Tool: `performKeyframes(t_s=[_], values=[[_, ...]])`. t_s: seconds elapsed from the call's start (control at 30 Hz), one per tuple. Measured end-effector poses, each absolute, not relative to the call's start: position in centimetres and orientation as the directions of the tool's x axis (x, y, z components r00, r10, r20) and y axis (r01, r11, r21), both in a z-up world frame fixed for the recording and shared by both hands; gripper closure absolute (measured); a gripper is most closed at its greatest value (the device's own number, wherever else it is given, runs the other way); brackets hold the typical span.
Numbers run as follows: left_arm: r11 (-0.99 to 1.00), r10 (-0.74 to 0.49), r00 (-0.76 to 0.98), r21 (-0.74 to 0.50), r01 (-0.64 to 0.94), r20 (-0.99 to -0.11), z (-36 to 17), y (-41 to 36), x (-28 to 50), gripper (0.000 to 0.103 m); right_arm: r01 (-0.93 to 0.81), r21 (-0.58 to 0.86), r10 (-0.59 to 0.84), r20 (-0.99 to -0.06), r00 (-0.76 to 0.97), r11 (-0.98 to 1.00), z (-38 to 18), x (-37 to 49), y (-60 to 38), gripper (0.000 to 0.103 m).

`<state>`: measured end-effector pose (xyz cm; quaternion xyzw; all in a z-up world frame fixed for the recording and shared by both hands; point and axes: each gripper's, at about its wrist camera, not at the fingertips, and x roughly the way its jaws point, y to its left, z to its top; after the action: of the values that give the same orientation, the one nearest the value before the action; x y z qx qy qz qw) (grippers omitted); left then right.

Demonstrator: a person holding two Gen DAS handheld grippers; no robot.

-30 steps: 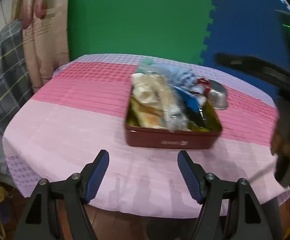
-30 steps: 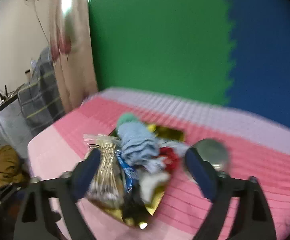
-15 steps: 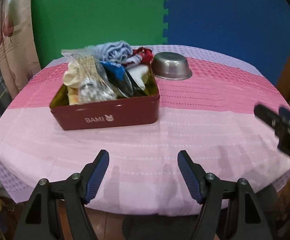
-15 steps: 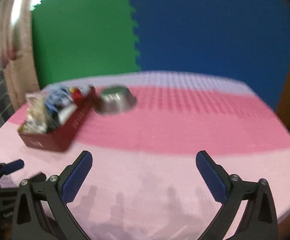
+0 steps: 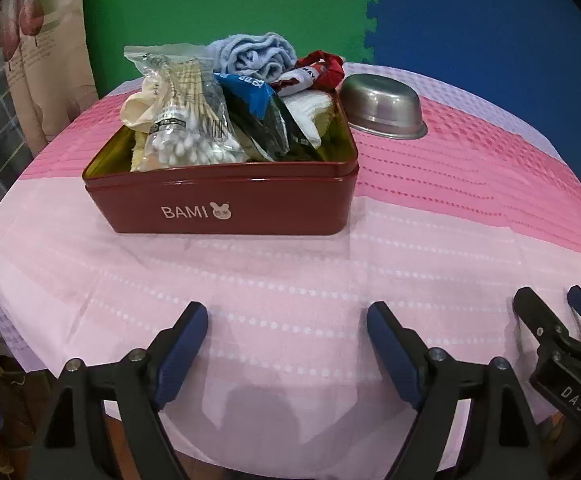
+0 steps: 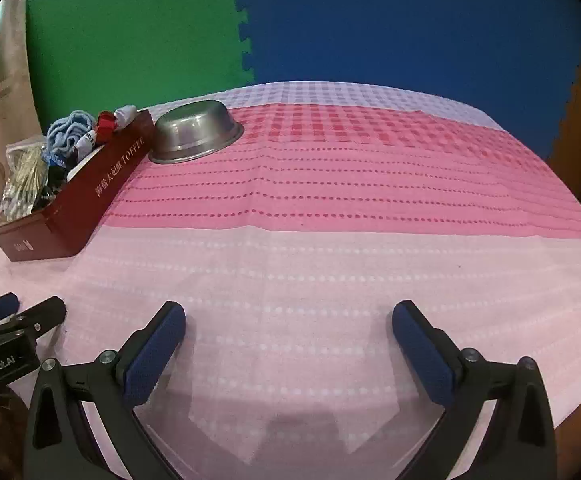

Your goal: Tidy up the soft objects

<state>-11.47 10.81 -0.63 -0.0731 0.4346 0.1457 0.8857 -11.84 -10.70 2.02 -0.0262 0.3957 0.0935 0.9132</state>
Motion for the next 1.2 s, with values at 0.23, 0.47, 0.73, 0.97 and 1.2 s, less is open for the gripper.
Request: performKeyframes(t_s=[0.23, 0.47, 0.73, 0.97, 1.2], values=[[0.944, 0.2, 0.584, -0.006, -0.331, -0.787, -0.76, 10.95, -11.64, 0.018, -0.191, 0.006, 0.134, -0.733, 0.667, 0.982, 1.81, -11.59, -10.38, 0.0], [0.944, 0.194, 0.587, -0.015, -0.33, -0.786, -0.74, 11.13, -11.79, 0.017, -0.195, 0.02, 0.149, -0.721, 0.677, 0.981, 1.82, -11.54, -10.32, 0.0], [0.943, 0.191, 0.583, -0.018, -0.333, -0.789, -0.62, 11.06, -11.8, 0.017, -0.2, -0.007, 0.133, -0.723, 0.678, 0.98, 1.74, -11.39, -9.7, 0.0], [0.946, 0.186, 0.584, -0.017, -0.325, -0.79, -0.58, 11.02, -11.88, 0.017, -0.199, -0.009, 0.132, -0.722, 0.68, 0.98, 1.74, -11.48, -9.68, 0.0], [0.946, 0.184, 0.58, -0.017, -0.323, -0.794, -0.57, 10.93, -11.77, 0.017, -0.2, -0.01, 0.131, -0.722, 0.68, 0.98, 1.74, -11.48, -9.66, 0.0]])
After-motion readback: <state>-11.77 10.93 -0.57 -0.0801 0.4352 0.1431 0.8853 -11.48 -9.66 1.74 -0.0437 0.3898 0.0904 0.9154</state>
